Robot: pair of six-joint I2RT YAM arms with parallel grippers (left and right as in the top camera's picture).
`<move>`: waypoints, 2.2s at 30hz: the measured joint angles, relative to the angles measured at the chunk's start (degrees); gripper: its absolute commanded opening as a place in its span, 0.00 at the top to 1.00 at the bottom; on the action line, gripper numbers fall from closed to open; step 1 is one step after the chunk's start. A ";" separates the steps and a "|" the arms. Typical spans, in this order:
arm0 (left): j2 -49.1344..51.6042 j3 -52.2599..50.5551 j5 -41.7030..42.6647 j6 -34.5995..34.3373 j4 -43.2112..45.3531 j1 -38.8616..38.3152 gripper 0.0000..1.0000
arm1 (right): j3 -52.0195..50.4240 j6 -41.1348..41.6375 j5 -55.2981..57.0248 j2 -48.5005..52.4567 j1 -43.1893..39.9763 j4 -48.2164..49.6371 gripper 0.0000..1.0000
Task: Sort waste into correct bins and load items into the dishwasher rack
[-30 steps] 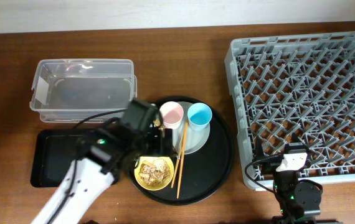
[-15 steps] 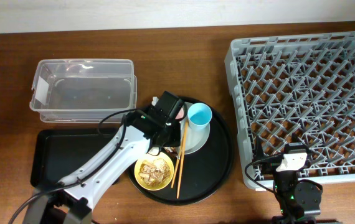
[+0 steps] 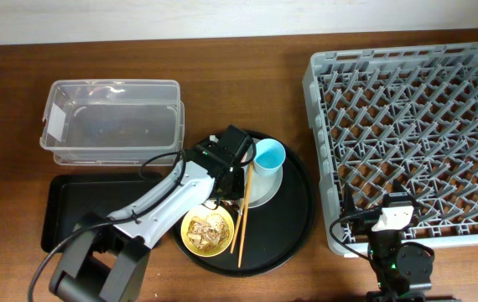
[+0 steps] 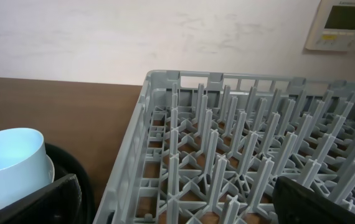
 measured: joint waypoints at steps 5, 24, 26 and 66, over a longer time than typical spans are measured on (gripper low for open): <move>0.00 -2.80 -0.02 -0.04 4.07 0.00 0.80 | 0.00 0.00 0.00 0.00 0.00 0.00 0.01; -13.22 6.21 -4.35 0.66 -5.22 3.65 1.00 | 0.00 -0.02 0.00 0.00 0.00 0.00 0.01; -16.50 6.29 -5.46 0.68 -4.44 8.70 1.00 | 0.00 -0.02 0.00 0.00 0.00 0.00 0.01; -18.60 -12.04 9.46 6.47 -2.49 16.02 0.05 | 0.00 0.00 0.00 -0.07 0.00 0.00 0.01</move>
